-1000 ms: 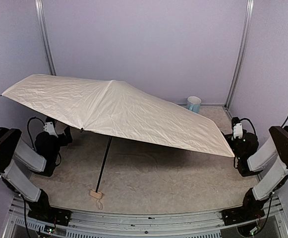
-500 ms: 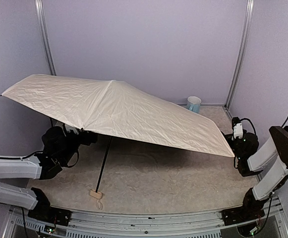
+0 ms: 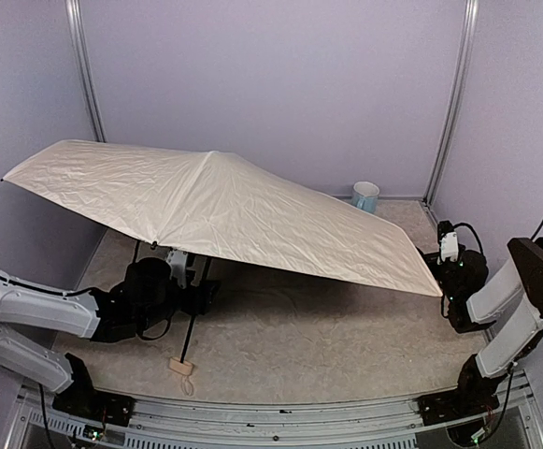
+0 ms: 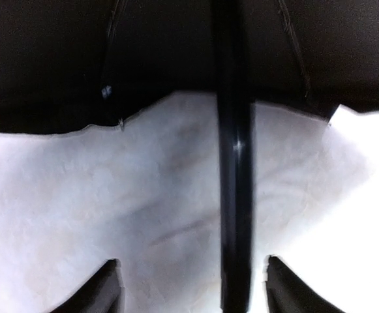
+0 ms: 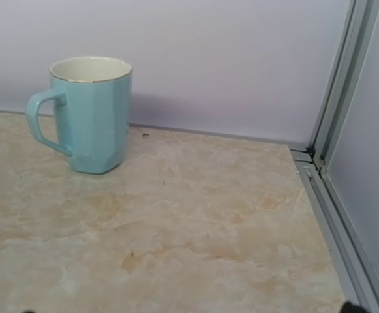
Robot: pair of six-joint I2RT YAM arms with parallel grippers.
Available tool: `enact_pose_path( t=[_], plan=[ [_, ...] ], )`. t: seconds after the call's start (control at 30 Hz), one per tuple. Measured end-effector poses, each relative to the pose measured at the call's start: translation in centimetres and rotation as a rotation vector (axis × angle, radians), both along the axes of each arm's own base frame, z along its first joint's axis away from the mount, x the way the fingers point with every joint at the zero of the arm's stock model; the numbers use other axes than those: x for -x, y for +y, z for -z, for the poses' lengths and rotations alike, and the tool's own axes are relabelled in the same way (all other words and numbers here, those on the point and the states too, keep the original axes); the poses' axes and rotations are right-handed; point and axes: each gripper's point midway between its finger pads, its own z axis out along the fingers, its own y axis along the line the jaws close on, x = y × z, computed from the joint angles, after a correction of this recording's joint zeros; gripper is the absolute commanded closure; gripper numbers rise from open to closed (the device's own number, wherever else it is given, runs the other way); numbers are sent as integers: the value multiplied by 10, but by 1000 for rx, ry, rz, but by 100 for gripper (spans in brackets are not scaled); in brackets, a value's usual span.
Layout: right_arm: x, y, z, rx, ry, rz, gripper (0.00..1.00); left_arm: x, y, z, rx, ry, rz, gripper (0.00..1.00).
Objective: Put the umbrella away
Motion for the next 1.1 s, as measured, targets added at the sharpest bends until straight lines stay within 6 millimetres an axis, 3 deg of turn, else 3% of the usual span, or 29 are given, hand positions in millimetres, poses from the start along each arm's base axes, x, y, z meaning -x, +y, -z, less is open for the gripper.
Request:
enact_pose_path(
  t=[0.13,0.27,0.33,0.63,0.73,0.87,1.0,1.1],
  plan=[
    [0,0,0,0,0,0,0,0,-4,24,-33,67,16,74],
    [0,0,0,0,0,0,0,3,-8,30,-18,99,39,86],
    [0,0,0,0,0,0,0,4,-10,29,0,109,48,100],
    [0,-1,-1,-2,4,6,0,1,-31,14,131,143,103,100],
    [-4,-6,-16,-12,9,34,0,-3,-44,-7,218,146,136,100],
    [-19,-5,-76,-56,-53,30,0,-9,-63,-60,398,109,207,100],
    [-20,20,-132,-117,-84,-119,1,-12,-77,-131,588,13,279,100],
    [-9,43,-145,-167,-56,-252,2,-10,-78,-172,691,-53,323,100]
  ],
)
